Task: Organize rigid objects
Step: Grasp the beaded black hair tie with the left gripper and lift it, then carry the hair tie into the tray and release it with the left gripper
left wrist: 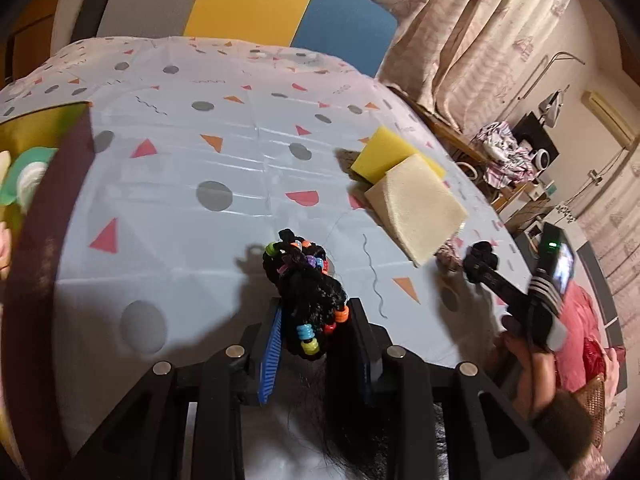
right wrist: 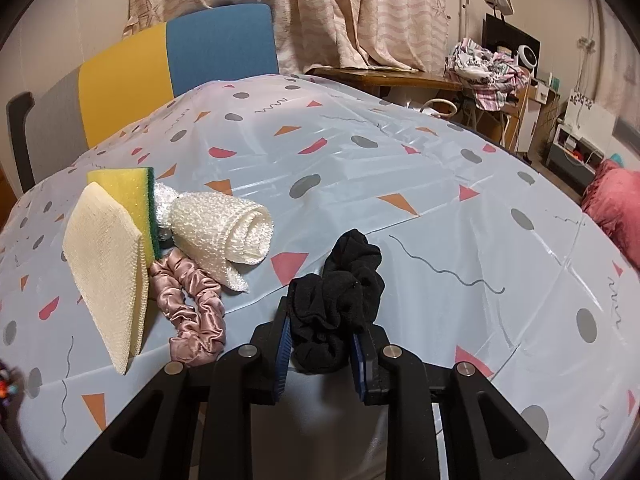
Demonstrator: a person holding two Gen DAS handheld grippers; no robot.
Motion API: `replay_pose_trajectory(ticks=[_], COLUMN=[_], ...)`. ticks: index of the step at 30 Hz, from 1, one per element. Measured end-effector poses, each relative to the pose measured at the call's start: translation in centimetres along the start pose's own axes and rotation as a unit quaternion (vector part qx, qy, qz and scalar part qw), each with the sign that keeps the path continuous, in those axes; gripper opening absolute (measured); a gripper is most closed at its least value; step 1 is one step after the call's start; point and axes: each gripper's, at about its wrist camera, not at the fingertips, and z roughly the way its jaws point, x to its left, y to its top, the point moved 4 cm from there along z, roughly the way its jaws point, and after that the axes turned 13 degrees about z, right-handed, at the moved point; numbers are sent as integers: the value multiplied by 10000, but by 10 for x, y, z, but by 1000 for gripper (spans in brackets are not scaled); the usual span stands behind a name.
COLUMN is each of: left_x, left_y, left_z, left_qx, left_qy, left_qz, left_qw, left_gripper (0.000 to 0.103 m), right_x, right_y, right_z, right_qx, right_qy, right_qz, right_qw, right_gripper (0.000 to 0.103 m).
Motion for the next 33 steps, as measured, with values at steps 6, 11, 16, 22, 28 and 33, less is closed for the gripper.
replay_pose_trajectory(ticks=[6,11,16,22,28,33], left_x=[13,47,89,158,213,237], left_y=[-3,-5,-8,-9,-11,-7], left_z=[-48,-82,-113,-141,-146,-144], left_qx=[-388,-638,-907,-1143,-1106,-1043], left_qy=[7,197,458,1008,1655,2017], left_qz=[11,-243,-571,-1164,-1436,-1408], left_qw=[9992,9975,9932,9814,9694,9636], left_gripper=[30,30,31,31,31,36], right_x=[9,15,21,28,30,32], right_y=[0,-1,-3,-5,-6,-7], right_z=[-13,-13,-18,-21,-20,-20], right_qx=[-311,-327,-422,-515,-510,-510], right_qy=[14,4,-4,-51,-119,-190], right_qz=[-258,-429,-583,-747,-844,-914], right_qw=[9992,9985,9974,9959,9951,9943], right_gripper=[24,23,22,20,20,20])
